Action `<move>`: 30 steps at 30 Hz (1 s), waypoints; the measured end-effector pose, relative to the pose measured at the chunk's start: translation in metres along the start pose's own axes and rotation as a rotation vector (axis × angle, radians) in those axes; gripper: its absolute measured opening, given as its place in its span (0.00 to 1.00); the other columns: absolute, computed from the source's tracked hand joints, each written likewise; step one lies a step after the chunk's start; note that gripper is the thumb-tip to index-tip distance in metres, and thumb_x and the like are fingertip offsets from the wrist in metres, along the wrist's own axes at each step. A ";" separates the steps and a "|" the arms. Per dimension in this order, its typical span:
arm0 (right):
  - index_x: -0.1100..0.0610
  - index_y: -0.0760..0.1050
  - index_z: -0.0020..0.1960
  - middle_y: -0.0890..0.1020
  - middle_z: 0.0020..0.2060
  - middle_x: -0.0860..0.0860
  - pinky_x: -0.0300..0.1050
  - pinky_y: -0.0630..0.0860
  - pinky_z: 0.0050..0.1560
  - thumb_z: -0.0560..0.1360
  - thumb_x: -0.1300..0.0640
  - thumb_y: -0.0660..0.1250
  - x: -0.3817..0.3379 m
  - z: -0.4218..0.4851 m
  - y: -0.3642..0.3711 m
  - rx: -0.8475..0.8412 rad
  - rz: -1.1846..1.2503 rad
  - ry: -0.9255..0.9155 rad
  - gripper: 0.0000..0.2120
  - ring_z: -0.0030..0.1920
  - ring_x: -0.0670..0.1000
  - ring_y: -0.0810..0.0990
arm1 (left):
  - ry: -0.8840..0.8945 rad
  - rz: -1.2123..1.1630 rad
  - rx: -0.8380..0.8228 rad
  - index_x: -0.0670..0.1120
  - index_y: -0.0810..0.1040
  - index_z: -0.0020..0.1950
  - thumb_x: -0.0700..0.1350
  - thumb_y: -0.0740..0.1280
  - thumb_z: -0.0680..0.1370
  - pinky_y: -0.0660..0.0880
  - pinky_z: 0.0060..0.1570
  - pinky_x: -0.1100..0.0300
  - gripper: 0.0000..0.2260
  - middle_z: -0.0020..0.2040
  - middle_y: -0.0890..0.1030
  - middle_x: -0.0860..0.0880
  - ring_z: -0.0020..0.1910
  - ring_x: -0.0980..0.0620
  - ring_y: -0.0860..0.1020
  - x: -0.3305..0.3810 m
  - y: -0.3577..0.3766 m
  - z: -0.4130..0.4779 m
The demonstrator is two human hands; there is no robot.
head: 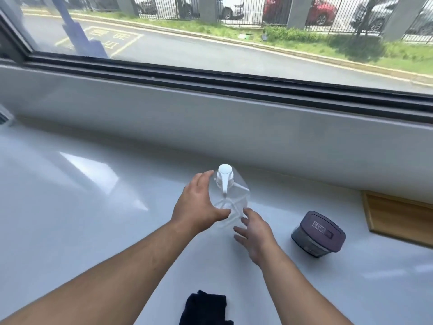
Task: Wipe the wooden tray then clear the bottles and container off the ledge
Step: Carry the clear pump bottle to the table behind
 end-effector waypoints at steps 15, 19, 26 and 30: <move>0.49 0.72 0.67 0.74 0.69 0.55 0.62 0.77 0.67 0.83 0.48 0.63 0.175 -0.164 0.316 -0.508 -0.443 0.052 0.13 0.59 0.61 0.81 | -0.460 -0.002 0.429 0.60 0.57 0.80 0.65 0.77 0.63 0.69 0.62 0.59 0.50 0.79 0.63 0.59 0.75 0.52 0.68 -0.265 -0.232 -0.264; 0.52 0.69 0.76 0.73 0.72 0.56 0.59 0.78 0.63 0.83 0.48 0.63 0.264 -0.219 0.406 -0.612 -0.580 0.089 0.23 0.61 0.62 0.80 | -0.611 -0.017 0.538 0.59 0.56 0.81 0.66 0.77 0.63 0.72 0.65 0.56 0.51 0.80 0.62 0.59 0.75 0.52 0.68 -0.352 -0.277 -0.371; 0.55 0.69 0.76 0.75 0.69 0.55 0.60 0.78 0.66 0.83 0.48 0.64 0.430 -0.318 0.529 -0.727 -0.742 0.196 0.24 0.61 0.62 0.81 | -0.844 -0.042 0.648 0.58 0.56 0.82 0.66 0.77 0.62 0.72 0.65 0.56 0.52 0.81 0.62 0.58 0.75 0.51 0.69 -0.492 -0.328 -0.548; 0.54 0.71 0.74 0.75 0.68 0.54 0.59 0.79 0.65 0.82 0.48 0.64 0.506 -0.356 0.584 -0.795 -0.815 0.222 0.22 0.58 0.60 0.82 | -0.951 -0.073 0.697 0.58 0.56 0.82 0.66 0.76 0.63 0.71 0.67 0.55 0.52 0.81 0.61 0.57 0.76 0.51 0.67 -0.554 -0.349 -0.620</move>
Point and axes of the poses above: each hand's wrist, its own z-axis towards the middle knuckle, its own y-axis out of the palm, x = y × z, the point moved 2 cm from there along z, towards the middle knuckle
